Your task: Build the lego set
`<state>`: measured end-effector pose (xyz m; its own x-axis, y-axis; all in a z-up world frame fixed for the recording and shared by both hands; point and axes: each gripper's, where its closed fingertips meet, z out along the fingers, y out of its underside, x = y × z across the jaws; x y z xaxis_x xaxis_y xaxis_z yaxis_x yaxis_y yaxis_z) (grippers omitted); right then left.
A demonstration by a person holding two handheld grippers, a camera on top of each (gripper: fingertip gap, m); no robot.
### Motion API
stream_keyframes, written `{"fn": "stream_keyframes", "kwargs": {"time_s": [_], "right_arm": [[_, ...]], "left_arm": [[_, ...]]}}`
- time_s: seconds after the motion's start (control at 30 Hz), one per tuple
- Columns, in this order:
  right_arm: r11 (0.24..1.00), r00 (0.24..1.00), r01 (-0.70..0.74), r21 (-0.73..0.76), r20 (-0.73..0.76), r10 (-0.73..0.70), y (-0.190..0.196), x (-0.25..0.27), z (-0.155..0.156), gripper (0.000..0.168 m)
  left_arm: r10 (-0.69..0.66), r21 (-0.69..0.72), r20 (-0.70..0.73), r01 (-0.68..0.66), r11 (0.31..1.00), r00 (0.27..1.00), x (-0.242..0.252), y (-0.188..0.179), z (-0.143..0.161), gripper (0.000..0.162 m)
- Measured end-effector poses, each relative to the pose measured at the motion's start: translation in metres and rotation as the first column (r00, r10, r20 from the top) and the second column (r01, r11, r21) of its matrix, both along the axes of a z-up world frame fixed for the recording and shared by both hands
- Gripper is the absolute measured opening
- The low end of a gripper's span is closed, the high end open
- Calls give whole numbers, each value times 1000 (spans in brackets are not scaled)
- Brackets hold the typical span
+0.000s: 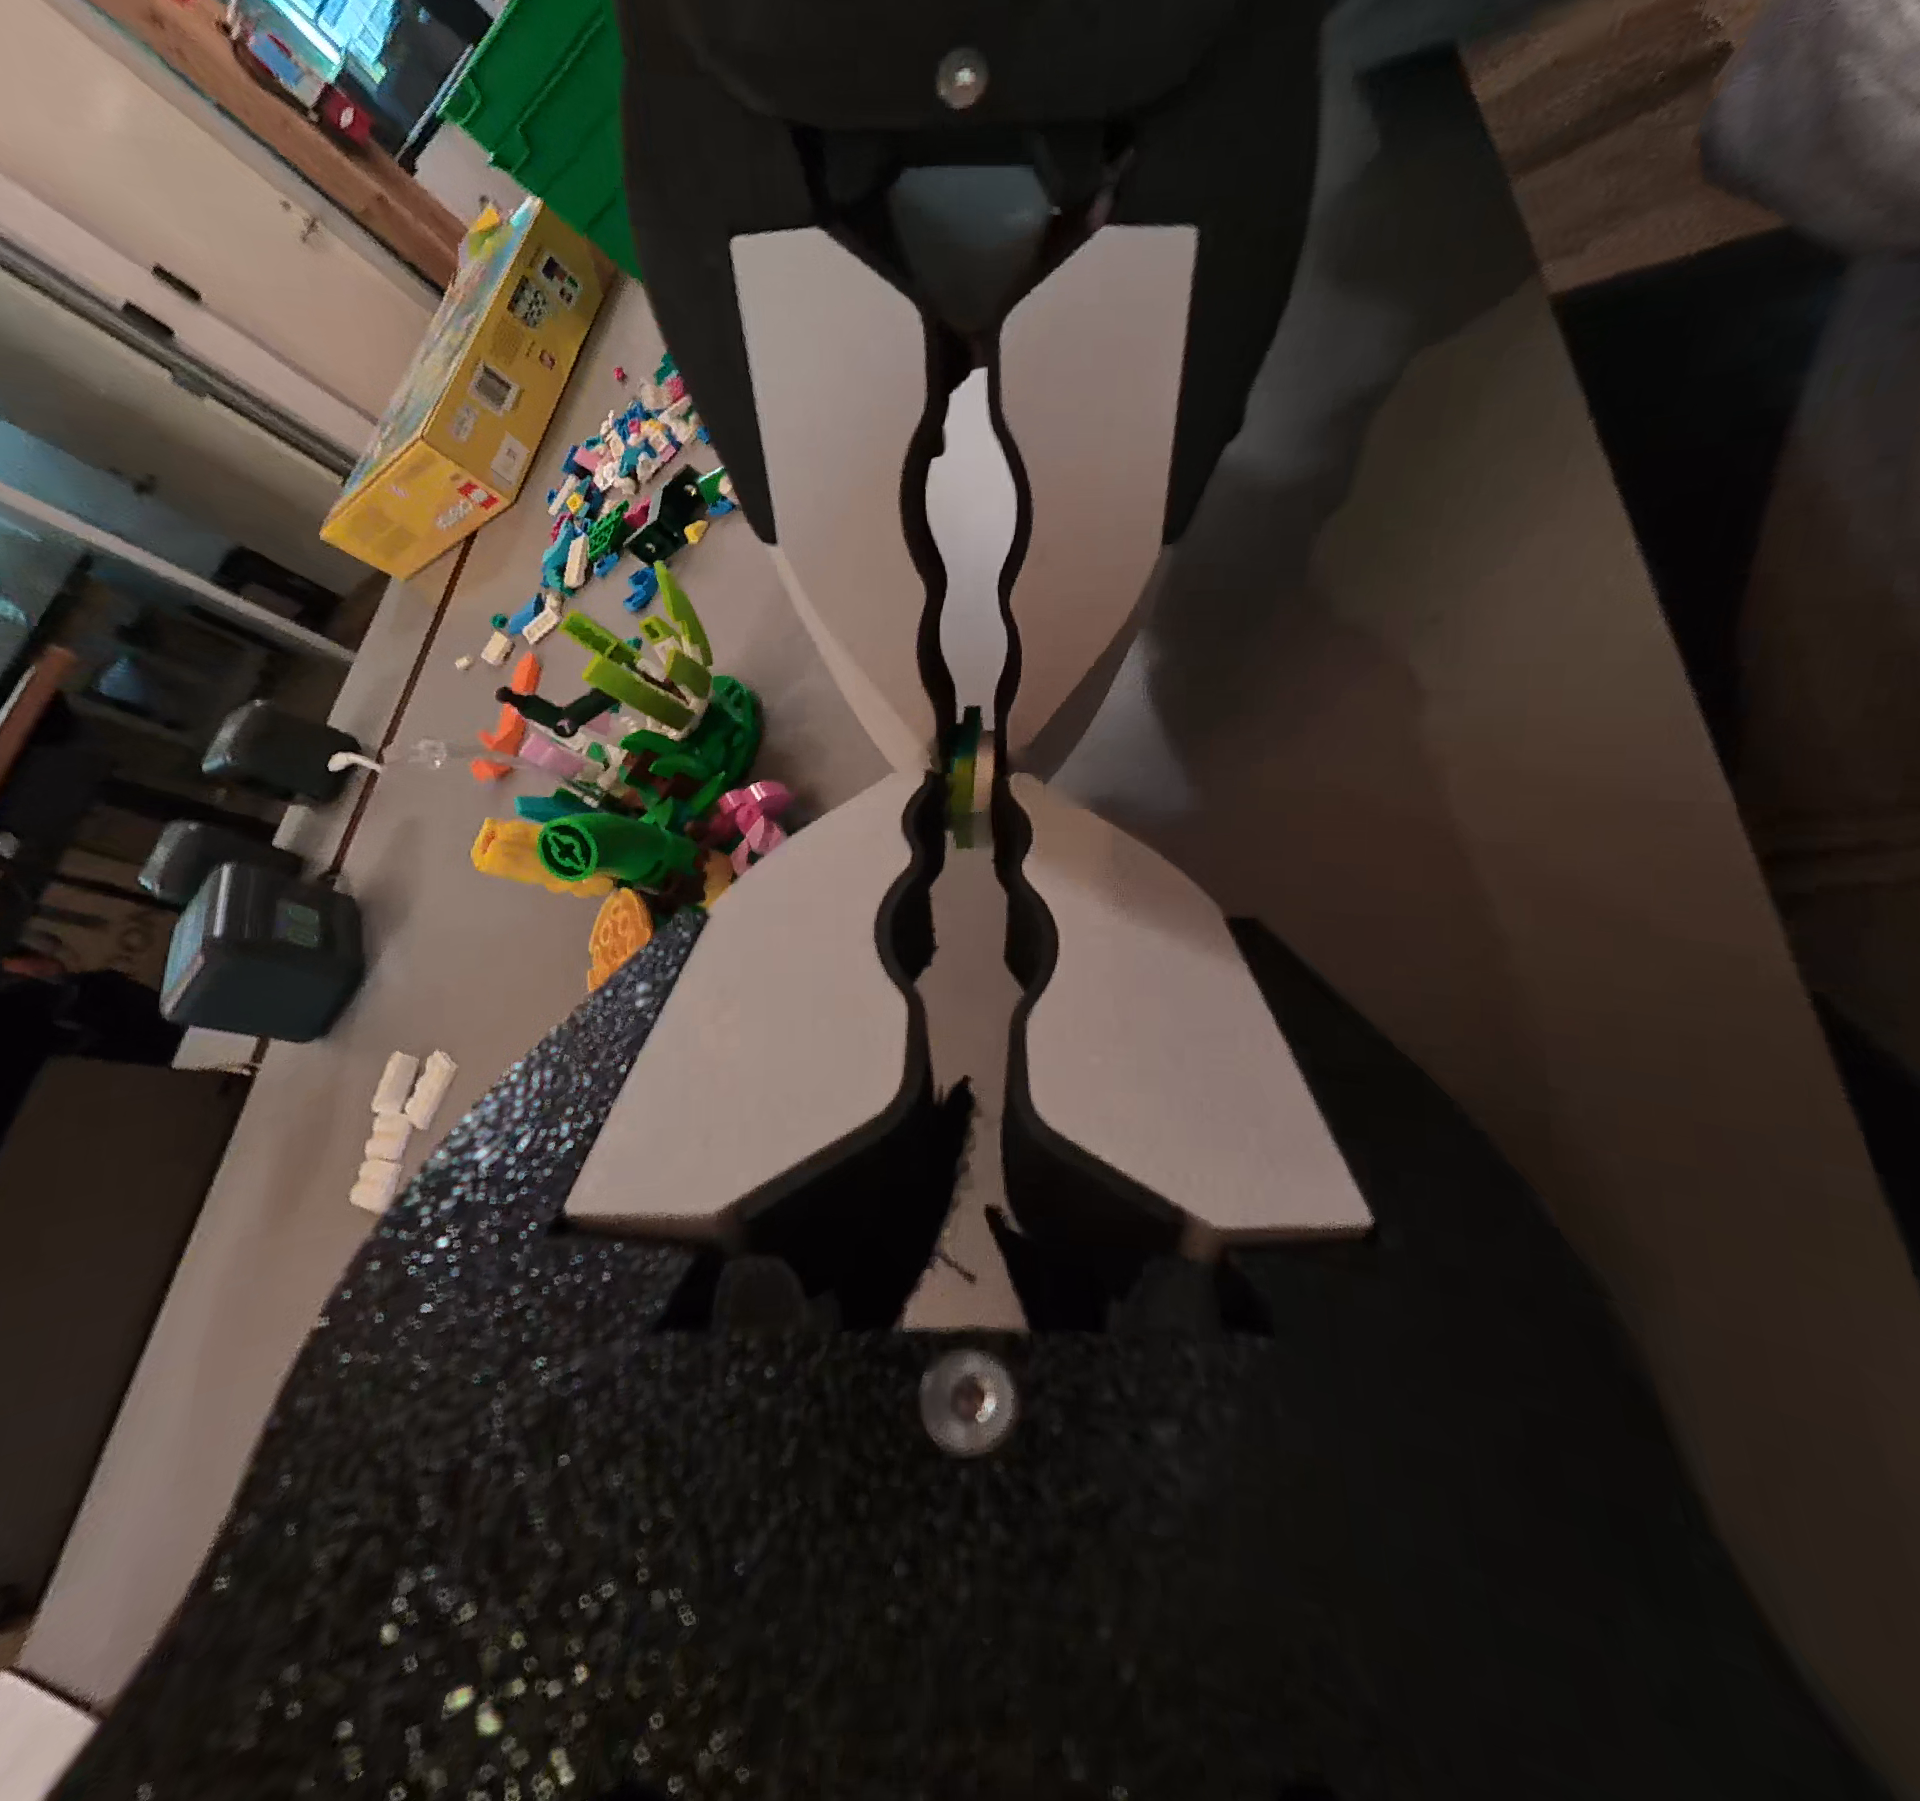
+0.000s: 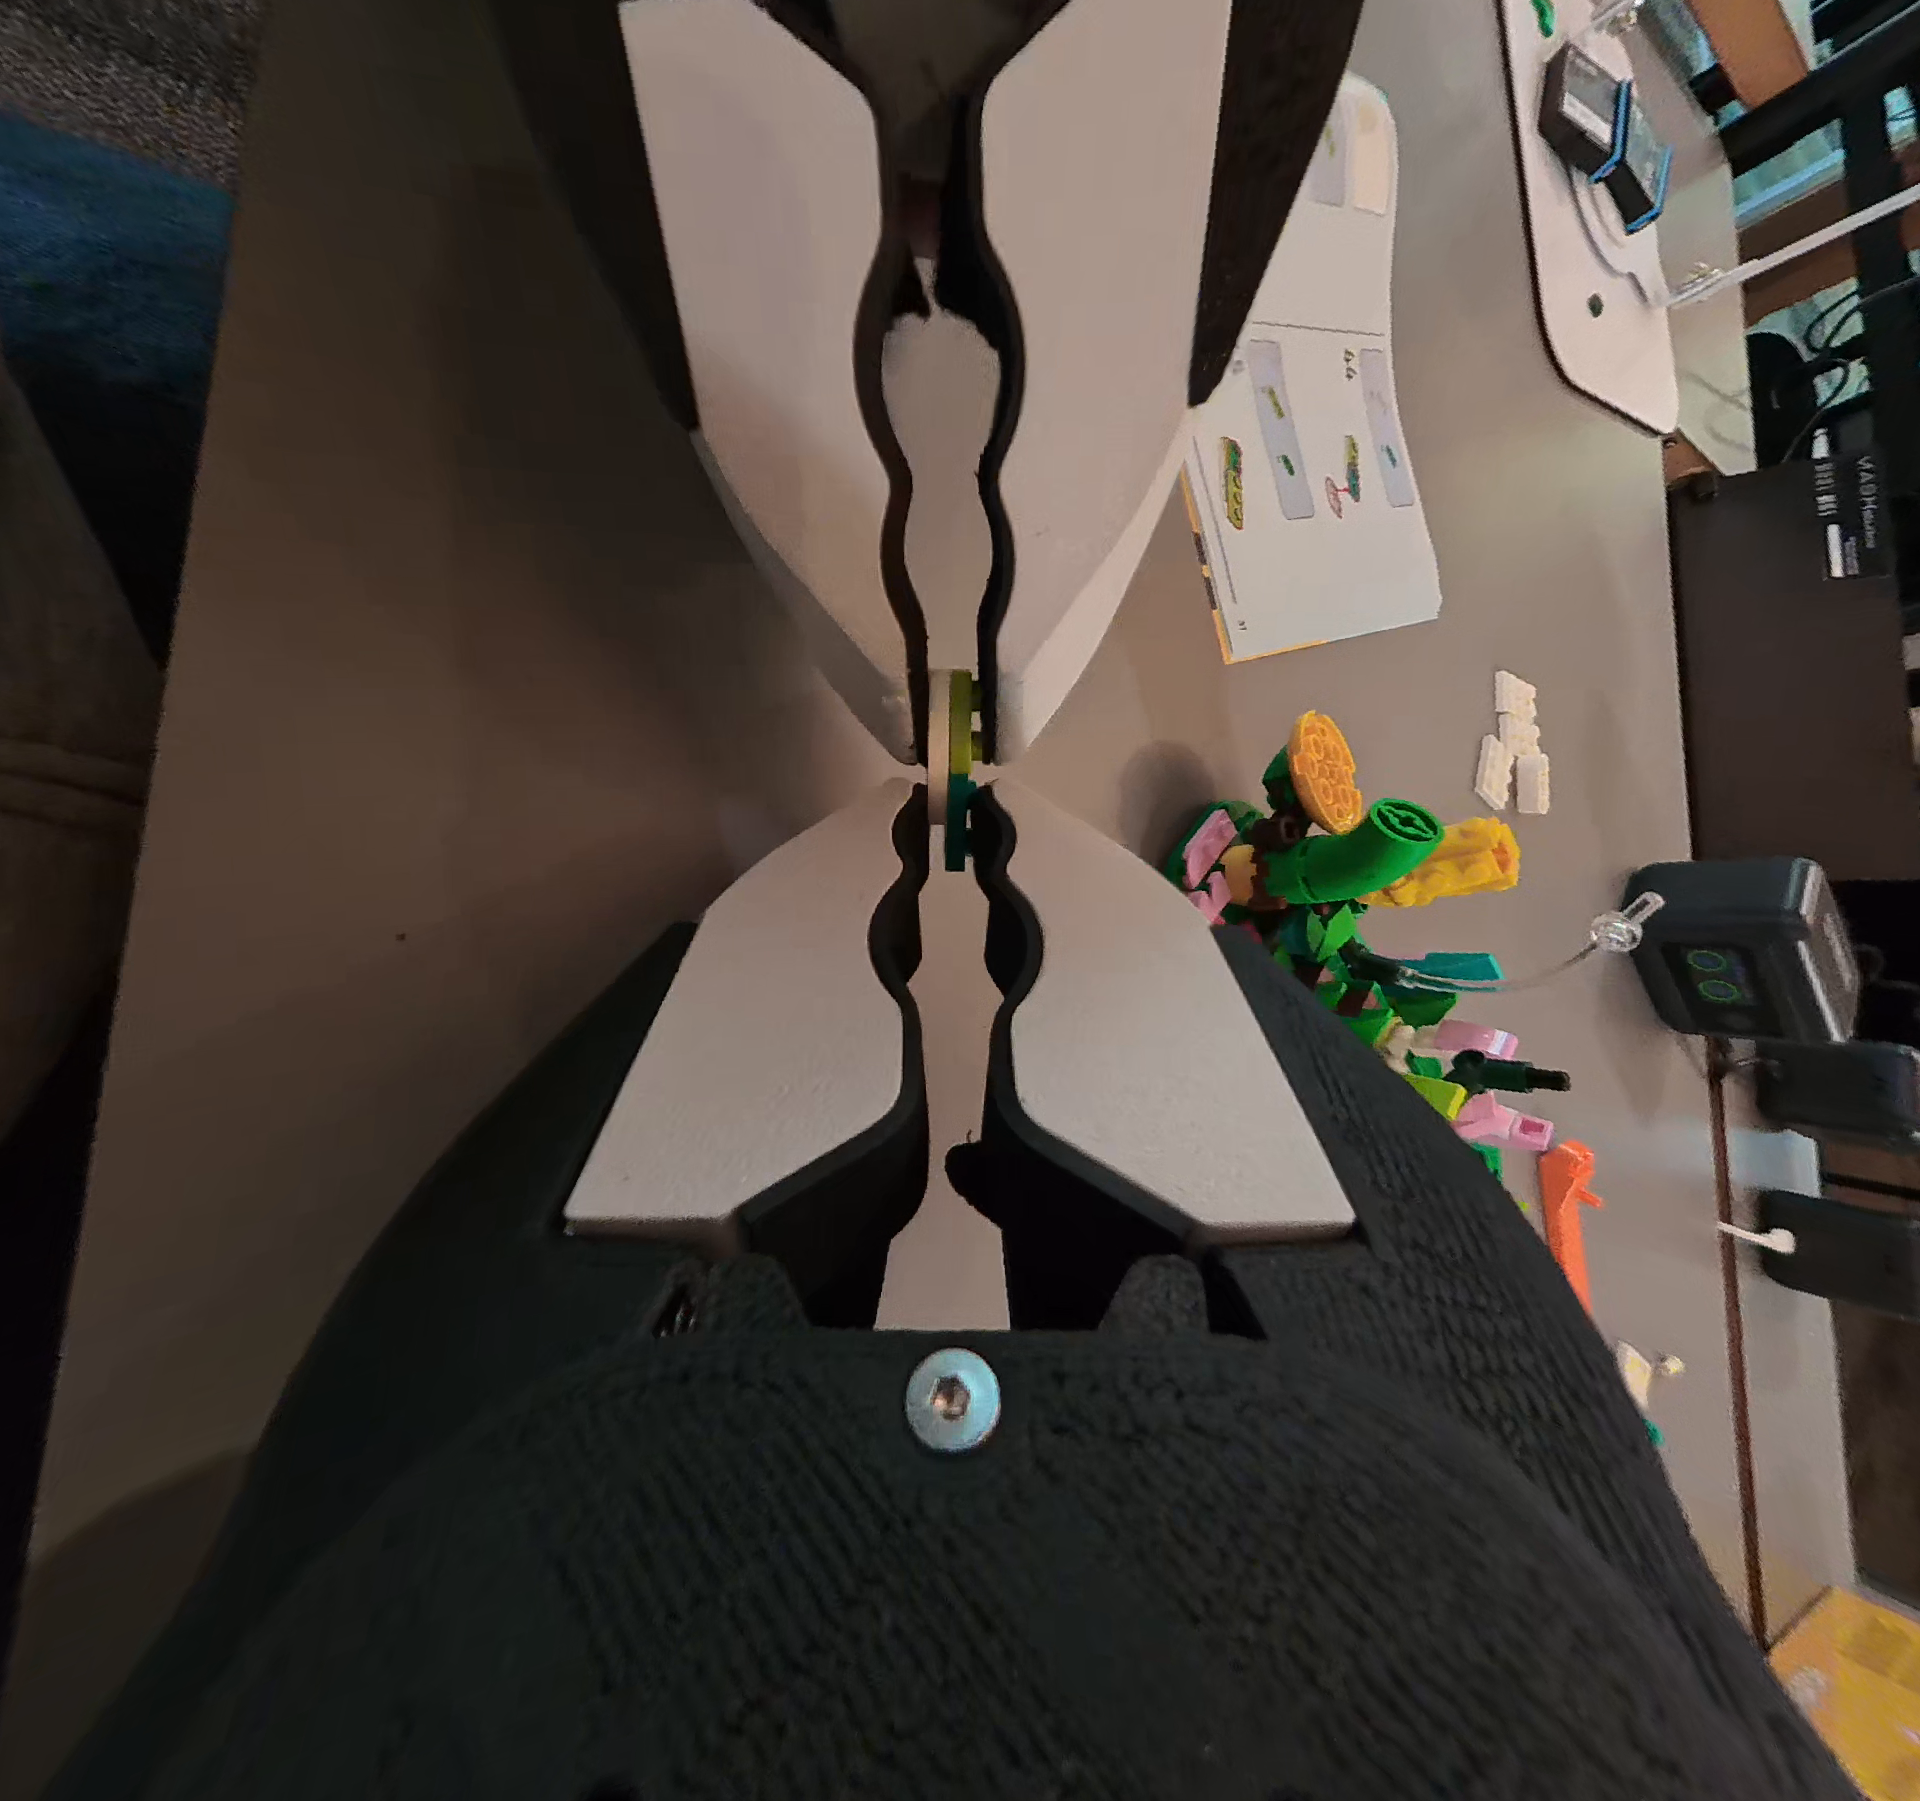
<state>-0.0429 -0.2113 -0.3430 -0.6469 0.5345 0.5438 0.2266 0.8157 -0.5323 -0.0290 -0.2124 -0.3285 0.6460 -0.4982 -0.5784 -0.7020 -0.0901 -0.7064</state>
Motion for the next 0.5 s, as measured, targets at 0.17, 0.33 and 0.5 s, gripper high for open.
{"fn": "stream_keyframes", "kwargs": {"time_s": [0.17,0.33,0.5], "right_arm": [[996,998,-44,83,38,41,-5,5,-9,7],[984,999,-51,169,22,48,-3,2,-15,7],[980,999,-13,200,-47,23,5,-6,-8,7]], "left_arm": [[-73,-65,-110,67,996,991,5,-7,-11,8],[-50,-78,-181,36,996,982,1,-7,-17,8],[75,-52,-33,-77,996,997,-6,3,-8,8]]}}
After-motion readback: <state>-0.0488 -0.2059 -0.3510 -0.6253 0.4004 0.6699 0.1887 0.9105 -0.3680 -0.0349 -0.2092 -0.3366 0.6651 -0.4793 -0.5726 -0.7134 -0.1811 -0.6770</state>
